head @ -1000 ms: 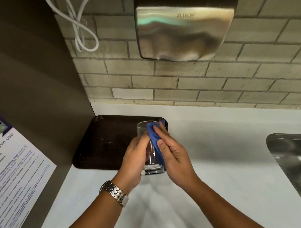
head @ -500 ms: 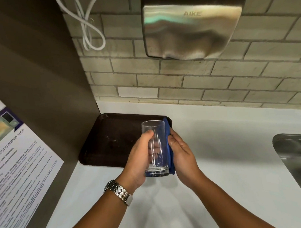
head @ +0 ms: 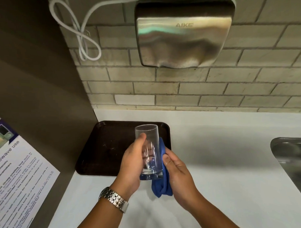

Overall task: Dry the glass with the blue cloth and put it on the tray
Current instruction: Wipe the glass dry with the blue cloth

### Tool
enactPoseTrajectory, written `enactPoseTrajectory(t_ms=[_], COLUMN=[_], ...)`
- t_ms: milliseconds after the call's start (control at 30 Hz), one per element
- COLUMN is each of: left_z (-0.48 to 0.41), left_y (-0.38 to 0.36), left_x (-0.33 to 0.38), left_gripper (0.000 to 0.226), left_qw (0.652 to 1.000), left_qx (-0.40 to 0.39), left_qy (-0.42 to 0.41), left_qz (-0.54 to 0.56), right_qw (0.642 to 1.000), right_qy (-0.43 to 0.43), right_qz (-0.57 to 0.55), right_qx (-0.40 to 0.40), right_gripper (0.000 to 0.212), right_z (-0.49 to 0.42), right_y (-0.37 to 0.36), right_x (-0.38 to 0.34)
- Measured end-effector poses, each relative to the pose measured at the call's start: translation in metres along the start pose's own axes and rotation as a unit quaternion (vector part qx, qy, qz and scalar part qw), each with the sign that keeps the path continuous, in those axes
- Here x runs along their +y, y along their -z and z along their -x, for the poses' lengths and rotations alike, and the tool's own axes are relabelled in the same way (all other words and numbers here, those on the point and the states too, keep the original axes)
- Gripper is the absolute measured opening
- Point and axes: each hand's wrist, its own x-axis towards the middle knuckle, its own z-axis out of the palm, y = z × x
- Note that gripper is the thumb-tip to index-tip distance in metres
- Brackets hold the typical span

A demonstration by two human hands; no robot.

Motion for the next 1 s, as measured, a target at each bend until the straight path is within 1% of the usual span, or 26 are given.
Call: enactPoseTrajectory(t_ms=[33,100,167,267,367,433,500,533,567,600,667,700,733,767,800,833,867,900,933,1000], left_z=[-0.001,-0.003,-0.005,-0.002,0.002,0.003,0.004,0.005,0.006,0.007,0.009,0.012,0.012,0.011,0.009,0.008,0.007,0.007,0.006,0.004], left_y=[0.001,0.003,0.005,0.008,0.008,0.008,0.007,0.006,0.004,0.004,0.003,0.002,0.002,0.002,0.002,0.002,0.002,0.003,0.004,0.007], left_x=[0.003,0.009,0.013,0.018,0.02,0.019,0.018,0.019,0.018,0.016,0.014,0.014,0.014,0.013,0.011,0.01,0.01,0.01,0.009,0.007], left_gripper=[0.055,0.059,0.065,0.065,0.068,0.072,0.07,0.065,0.062,0.064,0.076,0.083,0.092,0.101,0.105,0.107,0.106,0.104,0.099,0.088], left_qw=[1.0,0.996,0.988,0.965,0.953,0.949,0.95,0.95,0.949,0.949,0.947,0.945,0.943,0.943,0.945,0.947,0.949,0.948,0.946,0.942], left_qx=[0.003,-0.005,-0.029,-0.077,-0.095,-0.082,-0.069,-0.063,-0.059,-0.061,-0.092,-0.113,-0.126,-0.125,-0.112,-0.101,-0.097,-0.105,-0.122,-0.154], left_qy=[0.01,0.022,0.029,0.045,0.057,0.069,0.078,0.081,0.086,0.093,0.113,0.12,0.122,0.119,0.114,0.111,0.112,0.118,0.126,0.138], left_qz=[0.025,0.084,0.151,0.246,0.283,0.297,0.294,0.295,0.296,0.296,0.287,0.284,0.283,0.284,0.284,0.283,0.279,0.275,0.272,0.263], right_qw=[1.0,1.0,1.0,0.999,0.999,0.998,0.994,0.988,0.975,0.952,0.888,0.858,0.842,0.846,0.863,0.876,0.879,0.869,0.85,0.799], right_qy=[0.008,0.016,0.014,0.011,0.016,0.028,0.076,0.119,0.172,0.232,0.332,0.358,0.366,0.353,0.326,0.303,0.295,0.308,0.33,0.378], right_qz=[0.007,0.017,0.019,0.031,0.027,0.032,0.064,0.094,0.139,0.196,0.318,0.366,0.39,0.394,0.38,0.368,0.367,0.38,0.403,0.457], right_qx=[0.0,-0.002,0.0,0.013,0.03,0.042,0.038,0.037,0.037,0.028,-0.02,-0.047,-0.063,-0.068,-0.067,-0.069,-0.071,-0.073,-0.079,-0.098], right_gripper=[0.033,0.035,0.039,0.032,0.031,0.032,0.035,0.038,0.042,0.047,0.056,0.057,0.057,0.058,0.058,0.058,0.058,0.058,0.058,0.058], right_z=[0.003,0.006,0.009,0.013,0.015,0.016,0.019,0.023,0.026,0.029,0.034,0.034,0.032,0.029,0.027,0.026,0.025,0.026,0.027,0.027], right_y=[-0.001,0.001,0.004,0.009,0.013,0.015,0.016,0.016,0.017,0.018,0.019,0.02,0.021,0.021,0.021,0.021,0.02,0.018,0.017,0.017], right_x=[-0.001,-0.004,-0.006,-0.008,-0.01,-0.011,-0.012,-0.014,-0.014,-0.015,-0.015,-0.014,-0.015,-0.017,-0.021,-0.024,-0.026,-0.028,-0.028,-0.026])
